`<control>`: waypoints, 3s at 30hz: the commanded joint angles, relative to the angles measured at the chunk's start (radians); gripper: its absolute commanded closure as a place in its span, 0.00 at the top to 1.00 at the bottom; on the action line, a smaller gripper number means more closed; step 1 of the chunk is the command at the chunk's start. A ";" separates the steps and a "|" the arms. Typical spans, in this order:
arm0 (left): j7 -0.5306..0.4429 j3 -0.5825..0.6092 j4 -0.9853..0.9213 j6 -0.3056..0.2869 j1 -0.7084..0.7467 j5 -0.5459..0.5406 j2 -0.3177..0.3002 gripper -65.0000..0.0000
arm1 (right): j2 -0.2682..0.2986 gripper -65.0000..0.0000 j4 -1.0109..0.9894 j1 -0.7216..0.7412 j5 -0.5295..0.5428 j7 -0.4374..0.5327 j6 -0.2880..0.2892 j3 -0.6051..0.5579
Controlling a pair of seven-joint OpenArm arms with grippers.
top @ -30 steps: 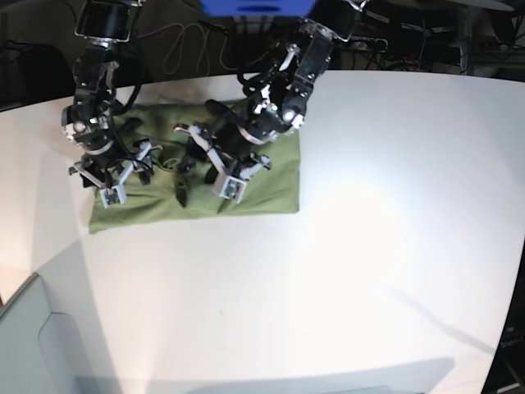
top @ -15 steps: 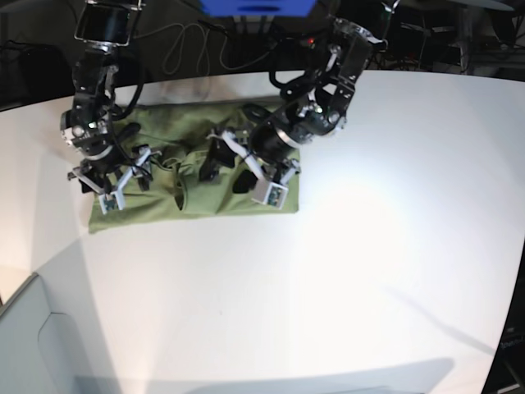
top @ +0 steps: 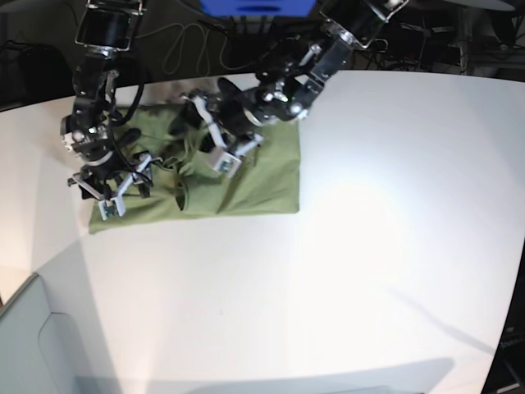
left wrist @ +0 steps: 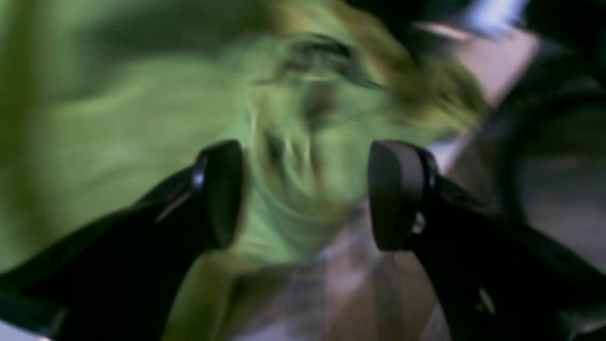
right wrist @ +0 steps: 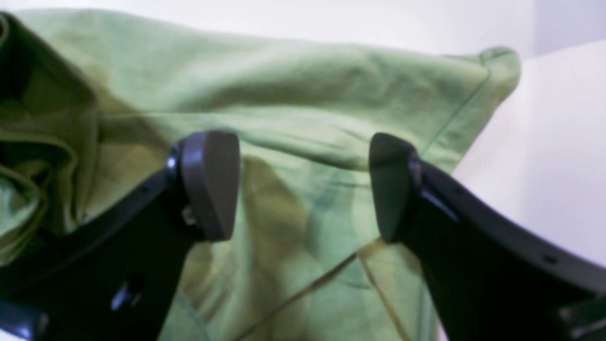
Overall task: Fold the T-shirt properly
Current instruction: 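Lay the folded end onto the shirt and release the left gripper, then move the left gripper back to the shirt's folded edge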
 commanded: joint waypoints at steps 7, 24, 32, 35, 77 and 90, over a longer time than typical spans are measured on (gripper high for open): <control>-0.019 0.103 0.042 -0.012 -0.054 -0.013 0.025 0.62 | 0.007 0.60 0.156 0.009 0.008 0.023 0.001 0.006; -0.011 -0.357 0.122 -0.012 -0.051 -0.013 0.012 0.62 | -0.037 0.75 0.124 -0.040 0.010 0.018 0.001 0.243; -0.020 -0.167 -0.214 -0.012 -0.251 -0.002 0.140 0.62 | -0.031 0.76 0.131 -0.078 0.010 0.019 0.001 0.249; -0.077 -0.121 -0.320 -0.010 -0.294 -0.002 0.174 0.63 | -0.029 0.76 0.139 -0.103 0.010 0.024 0.001 0.249; -0.246 -0.761 0.056 -0.012 0.148 -0.013 -0.158 0.63 | -0.025 0.76 -0.073 -0.057 0.145 0.018 0.001 0.240; -0.246 -0.770 0.052 -0.012 0.151 -0.013 -0.150 0.63 | -0.028 0.76 -0.043 -0.120 0.145 0.018 0.001 0.240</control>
